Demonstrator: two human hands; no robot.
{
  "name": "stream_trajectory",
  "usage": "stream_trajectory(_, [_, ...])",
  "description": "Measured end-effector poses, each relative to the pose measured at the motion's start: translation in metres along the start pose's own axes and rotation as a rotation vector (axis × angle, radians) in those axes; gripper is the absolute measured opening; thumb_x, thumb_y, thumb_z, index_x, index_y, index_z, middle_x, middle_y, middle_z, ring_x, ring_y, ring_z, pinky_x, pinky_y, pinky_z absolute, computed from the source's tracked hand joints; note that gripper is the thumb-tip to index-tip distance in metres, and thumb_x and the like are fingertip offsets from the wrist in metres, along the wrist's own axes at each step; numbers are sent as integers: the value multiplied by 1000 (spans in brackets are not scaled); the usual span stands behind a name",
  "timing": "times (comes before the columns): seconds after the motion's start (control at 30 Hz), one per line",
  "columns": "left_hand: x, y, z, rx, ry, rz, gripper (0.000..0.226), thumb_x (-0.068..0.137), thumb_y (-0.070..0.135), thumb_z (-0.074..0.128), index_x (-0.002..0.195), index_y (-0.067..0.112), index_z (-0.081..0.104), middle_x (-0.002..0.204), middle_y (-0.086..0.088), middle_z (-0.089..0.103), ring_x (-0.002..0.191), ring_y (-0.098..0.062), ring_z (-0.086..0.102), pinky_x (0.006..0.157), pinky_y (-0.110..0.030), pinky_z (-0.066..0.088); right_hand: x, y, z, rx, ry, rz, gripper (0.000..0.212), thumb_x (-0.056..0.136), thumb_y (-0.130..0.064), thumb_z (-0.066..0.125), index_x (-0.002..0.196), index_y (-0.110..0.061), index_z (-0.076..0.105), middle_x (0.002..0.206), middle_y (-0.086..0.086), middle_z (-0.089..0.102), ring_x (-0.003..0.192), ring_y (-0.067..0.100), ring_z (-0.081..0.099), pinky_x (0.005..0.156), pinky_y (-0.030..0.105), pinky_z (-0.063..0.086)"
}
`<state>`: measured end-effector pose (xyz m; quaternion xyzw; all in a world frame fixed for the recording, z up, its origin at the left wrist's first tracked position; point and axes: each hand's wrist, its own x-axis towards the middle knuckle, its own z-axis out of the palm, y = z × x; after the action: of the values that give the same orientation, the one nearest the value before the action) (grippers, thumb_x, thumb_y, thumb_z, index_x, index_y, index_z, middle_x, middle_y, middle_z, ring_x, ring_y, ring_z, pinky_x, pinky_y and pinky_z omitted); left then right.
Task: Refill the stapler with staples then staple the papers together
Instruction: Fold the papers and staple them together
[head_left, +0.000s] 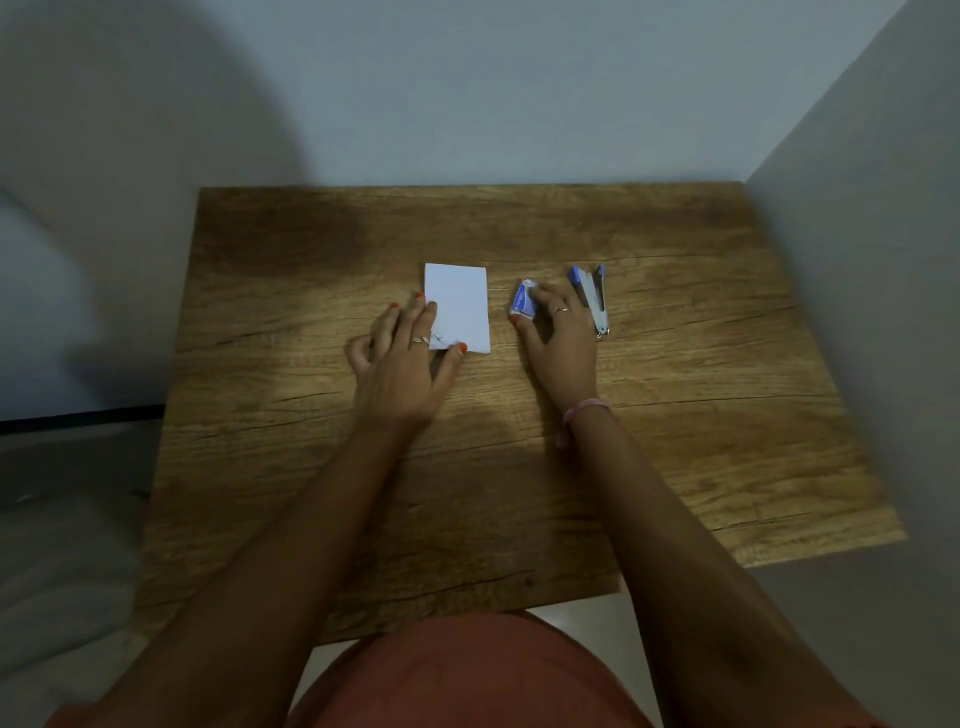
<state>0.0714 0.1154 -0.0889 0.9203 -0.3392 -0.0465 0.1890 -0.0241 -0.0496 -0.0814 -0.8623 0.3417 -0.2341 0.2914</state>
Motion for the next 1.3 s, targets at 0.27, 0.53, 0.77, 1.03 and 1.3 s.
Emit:
stream_trajectory(0.27, [1, -2, 3, 25, 12, 23, 63, 92, 63, 29, 146, 30, 26, 156, 6, 28, 144, -18, 16, 104, -47, 15, 0, -1, -1, -64, -53, -39, 38, 91, -21, 60, 129, -17, 57, 138, -2, 54, 129, 19, 44, 104, 21, 22])
stream_trajectory(0.53, [0, -3, 3, 28, 20, 34, 63, 93, 62, 29, 147, 29, 26, 157, 5, 26, 144, -19, 17, 104, -48, 17, 0, -2, -2, -54, -76, -49, 40, 91, -17, 59, 131, -17, 54, 140, -1, 53, 130, 18, 43, 110, 30, 30])
stream_trajectory(0.77, [4, -3, 3, 34, 18, 19, 63, 93, 62, 27, 146, 28, 30, 156, 3, 28, 144, -19, 18, 105, -48, 17, 3, -3, -2, -12, -82, -28, 42, 91, -8, 56, 132, -14, 54, 139, 2, 53, 129, 18, 46, 109, 30, 36])
stream_trajectory(1.03, [0, -2, 0, 18, 35, 28, 62, 93, 62, 30, 147, 32, 24, 157, -2, 25, 143, -20, 18, 105, -49, 19, -2, -5, -8, 28, -66, -4, 44, 90, -4, 54, 133, -12, 50, 132, 8, 55, 122, 22, 50, 103, 29, 38])
stream_trajectory(1.3, [-2, -2, 0, -43, 67, 15, 70, 93, 60, 36, 149, 21, 22, 159, -5, 19, 144, -21, 19, 107, -48, 18, -15, -7, -7, 18, -32, -27, 42, 93, -8, 49, 134, -11, 47, 138, 8, 47, 126, 22, 46, 104, 35, 40])
